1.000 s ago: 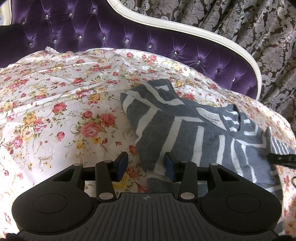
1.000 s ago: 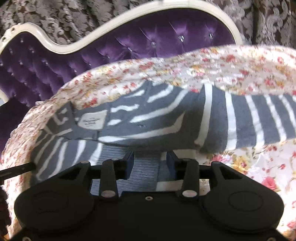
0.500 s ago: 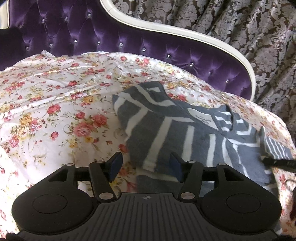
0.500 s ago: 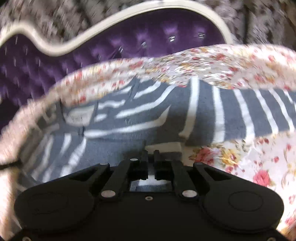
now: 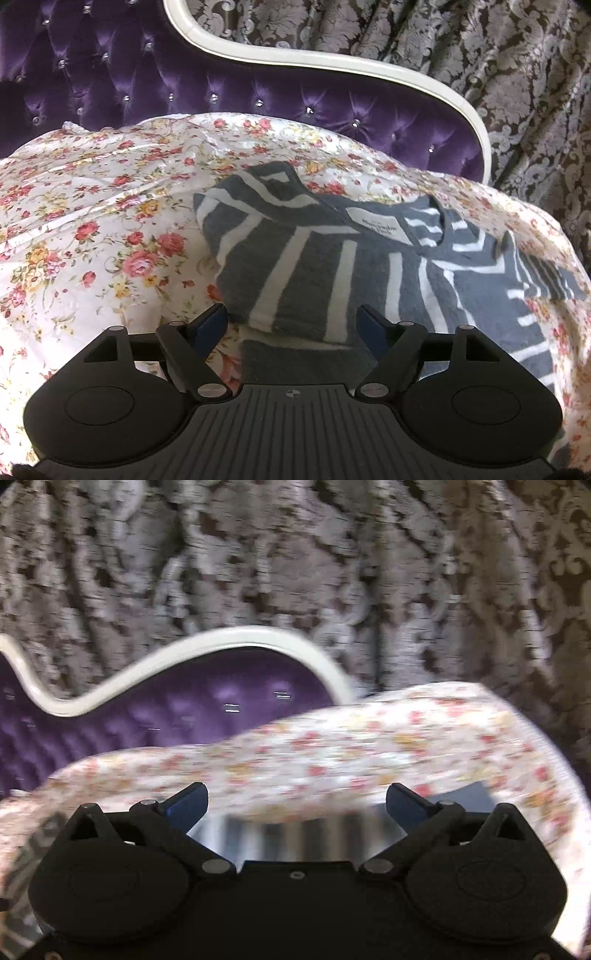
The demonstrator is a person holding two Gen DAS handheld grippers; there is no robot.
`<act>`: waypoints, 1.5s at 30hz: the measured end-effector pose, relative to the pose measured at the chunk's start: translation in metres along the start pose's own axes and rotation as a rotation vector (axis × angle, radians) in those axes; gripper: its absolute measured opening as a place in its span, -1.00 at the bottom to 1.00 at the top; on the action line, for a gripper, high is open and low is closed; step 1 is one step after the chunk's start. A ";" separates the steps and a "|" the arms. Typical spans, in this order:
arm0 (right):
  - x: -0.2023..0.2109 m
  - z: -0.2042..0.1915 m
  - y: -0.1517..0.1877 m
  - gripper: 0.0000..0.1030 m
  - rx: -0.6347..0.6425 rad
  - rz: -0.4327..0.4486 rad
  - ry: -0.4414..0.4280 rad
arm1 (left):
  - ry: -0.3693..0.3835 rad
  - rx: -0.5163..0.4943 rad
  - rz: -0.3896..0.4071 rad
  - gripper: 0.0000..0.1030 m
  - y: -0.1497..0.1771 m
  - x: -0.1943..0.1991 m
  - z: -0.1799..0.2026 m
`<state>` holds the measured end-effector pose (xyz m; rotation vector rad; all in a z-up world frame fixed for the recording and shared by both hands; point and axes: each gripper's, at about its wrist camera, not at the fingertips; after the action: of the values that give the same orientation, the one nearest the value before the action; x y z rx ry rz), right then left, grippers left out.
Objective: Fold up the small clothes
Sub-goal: 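Grasp the other sleeve's ribbed cuff with the right gripper, then fold the held sleeve across the body and open the right gripper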
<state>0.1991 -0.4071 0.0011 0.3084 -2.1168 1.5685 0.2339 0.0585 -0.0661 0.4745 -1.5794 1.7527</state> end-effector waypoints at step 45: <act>0.008 -0.030 -0.065 -0.66 -0.089 -0.038 -0.162 | 0.022 0.072 -0.007 0.47 -0.008 0.013 -0.015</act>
<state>0.2293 -0.3989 0.0659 0.4558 -2.2814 1.4668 0.2338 0.0765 -0.0543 0.4934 -1.5008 1.8084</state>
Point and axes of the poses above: each gripper's, at about its wrist camera, not at the fingertips, and x roughly against the way its jaws point, z to its right, y to its underside, and after that the axes turned 2 degrees about -z, right-handed
